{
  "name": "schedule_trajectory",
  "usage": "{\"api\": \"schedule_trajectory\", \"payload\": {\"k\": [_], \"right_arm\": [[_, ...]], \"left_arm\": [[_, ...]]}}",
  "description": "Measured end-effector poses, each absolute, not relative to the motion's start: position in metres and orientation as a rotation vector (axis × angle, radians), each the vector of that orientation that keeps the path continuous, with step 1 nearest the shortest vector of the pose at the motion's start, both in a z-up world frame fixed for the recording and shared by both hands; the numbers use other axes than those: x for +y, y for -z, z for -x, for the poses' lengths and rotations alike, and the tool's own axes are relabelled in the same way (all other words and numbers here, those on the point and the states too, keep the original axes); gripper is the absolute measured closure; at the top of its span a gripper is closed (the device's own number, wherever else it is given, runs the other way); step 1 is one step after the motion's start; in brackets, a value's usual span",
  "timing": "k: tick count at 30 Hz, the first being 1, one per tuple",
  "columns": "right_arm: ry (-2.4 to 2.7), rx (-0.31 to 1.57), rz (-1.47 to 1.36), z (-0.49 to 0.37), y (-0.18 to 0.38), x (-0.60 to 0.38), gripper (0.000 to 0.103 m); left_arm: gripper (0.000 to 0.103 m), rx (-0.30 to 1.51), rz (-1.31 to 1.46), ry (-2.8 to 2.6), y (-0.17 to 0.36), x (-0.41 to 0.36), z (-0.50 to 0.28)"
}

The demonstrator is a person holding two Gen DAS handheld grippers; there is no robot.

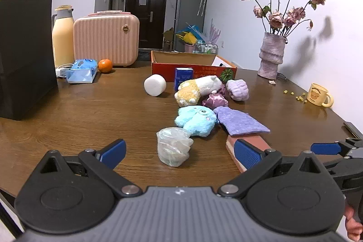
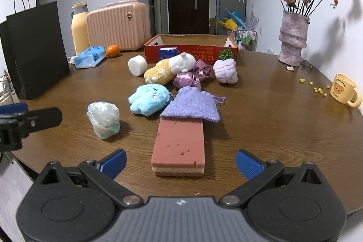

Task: Organize soft objects
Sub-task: 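Close the right tool on the pink sponge while the left tool grasps the plastic bag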

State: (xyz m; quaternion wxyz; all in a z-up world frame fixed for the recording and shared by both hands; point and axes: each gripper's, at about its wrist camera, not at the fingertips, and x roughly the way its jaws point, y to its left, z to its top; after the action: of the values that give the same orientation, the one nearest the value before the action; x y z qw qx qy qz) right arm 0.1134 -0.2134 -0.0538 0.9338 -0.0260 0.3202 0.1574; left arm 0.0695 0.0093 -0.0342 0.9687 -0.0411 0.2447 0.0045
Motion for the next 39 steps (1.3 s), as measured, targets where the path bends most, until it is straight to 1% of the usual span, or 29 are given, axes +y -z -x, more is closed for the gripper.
{"api": "schedule_trajectory", "payload": {"k": [19, 26, 31, 33, 37, 39], "right_arm": [[-0.324, 0.734, 0.066, -0.162, 0.085, -0.199, 0.0], [-0.334, 0.764, 0.075, -0.18, 0.096, -0.191, 0.003], [-0.337, 0.779, 0.087, -0.191, 0.104, -0.186, 0.008], [-0.339, 0.781, 0.089, -0.195, 0.107, -0.185, 0.013], [-0.348, 0.776, 0.091, -0.2, 0.109, -0.183, 0.018], [-0.353, 0.769, 0.093, -0.202, 0.11, -0.182, 0.028]], "left_arm": [[0.0, 0.532, 0.099, -0.039, 0.057, 0.027, -0.114], [0.0, 0.564, 0.104, -0.033, 0.068, 0.03, -0.129], [0.0, 0.575, 0.103, -0.022, 0.073, 0.031, -0.138], [0.0, 0.579, 0.106, -0.015, 0.075, 0.031, -0.141], [0.0, 0.583, 0.107, -0.005, 0.078, 0.031, -0.146], [0.0, 0.584, 0.107, -0.001, 0.079, 0.031, -0.148]]}}
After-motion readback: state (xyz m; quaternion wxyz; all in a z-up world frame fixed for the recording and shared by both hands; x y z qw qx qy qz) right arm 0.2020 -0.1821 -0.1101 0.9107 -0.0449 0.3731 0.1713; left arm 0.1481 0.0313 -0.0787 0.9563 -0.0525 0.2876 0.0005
